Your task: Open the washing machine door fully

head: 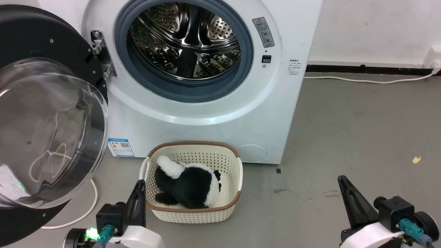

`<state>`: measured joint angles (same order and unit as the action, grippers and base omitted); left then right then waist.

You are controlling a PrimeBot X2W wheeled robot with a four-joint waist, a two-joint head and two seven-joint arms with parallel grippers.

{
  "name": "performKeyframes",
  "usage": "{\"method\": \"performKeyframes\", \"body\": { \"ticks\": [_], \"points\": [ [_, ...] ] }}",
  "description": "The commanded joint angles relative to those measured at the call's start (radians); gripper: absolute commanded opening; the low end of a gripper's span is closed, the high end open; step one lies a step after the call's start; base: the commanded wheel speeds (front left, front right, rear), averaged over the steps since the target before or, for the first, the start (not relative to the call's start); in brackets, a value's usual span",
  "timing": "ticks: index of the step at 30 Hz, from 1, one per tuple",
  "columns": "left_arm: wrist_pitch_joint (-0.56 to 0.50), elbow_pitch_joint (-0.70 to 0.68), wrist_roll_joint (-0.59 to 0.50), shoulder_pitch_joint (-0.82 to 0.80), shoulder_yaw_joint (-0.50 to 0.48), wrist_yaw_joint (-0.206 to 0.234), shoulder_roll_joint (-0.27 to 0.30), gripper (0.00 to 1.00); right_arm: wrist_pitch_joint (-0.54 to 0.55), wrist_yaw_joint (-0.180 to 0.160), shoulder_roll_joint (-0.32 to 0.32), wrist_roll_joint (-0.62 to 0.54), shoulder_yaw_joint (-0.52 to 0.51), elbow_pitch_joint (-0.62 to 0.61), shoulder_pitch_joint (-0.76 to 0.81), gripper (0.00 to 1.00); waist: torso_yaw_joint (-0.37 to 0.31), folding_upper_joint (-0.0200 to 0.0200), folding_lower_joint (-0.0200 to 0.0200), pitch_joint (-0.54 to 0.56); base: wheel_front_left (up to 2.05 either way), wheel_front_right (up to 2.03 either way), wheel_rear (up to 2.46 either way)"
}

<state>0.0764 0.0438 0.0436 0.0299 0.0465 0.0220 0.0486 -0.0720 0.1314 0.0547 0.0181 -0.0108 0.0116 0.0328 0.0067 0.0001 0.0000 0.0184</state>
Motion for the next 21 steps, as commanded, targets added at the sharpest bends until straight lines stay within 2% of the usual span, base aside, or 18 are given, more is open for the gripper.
{"method": "performKeyframes", "body": {
  "ticks": [1, 21],
  "points": [
    [-0.008, -0.006, -0.008, -0.015, -0.006, -0.004, 0.001, 0.0, 0.003, -0.001, -0.003, -0.004, 0.002, -0.006, -0.012, 0.0, 0.0, -0.0001, 0.0, 0.0, 0.0, 0.0, 0.0],
    [-0.049, -0.029, -0.029, -0.024, -0.03, -0.015, 0.001, 0.0, 0.044, -0.001, -0.004, -0.012, 0.007, -0.009, -0.024, 0.0, -0.004, -0.0001, 0.0, -0.011, 0.0, 0.0, 0.0]
  ]
}}
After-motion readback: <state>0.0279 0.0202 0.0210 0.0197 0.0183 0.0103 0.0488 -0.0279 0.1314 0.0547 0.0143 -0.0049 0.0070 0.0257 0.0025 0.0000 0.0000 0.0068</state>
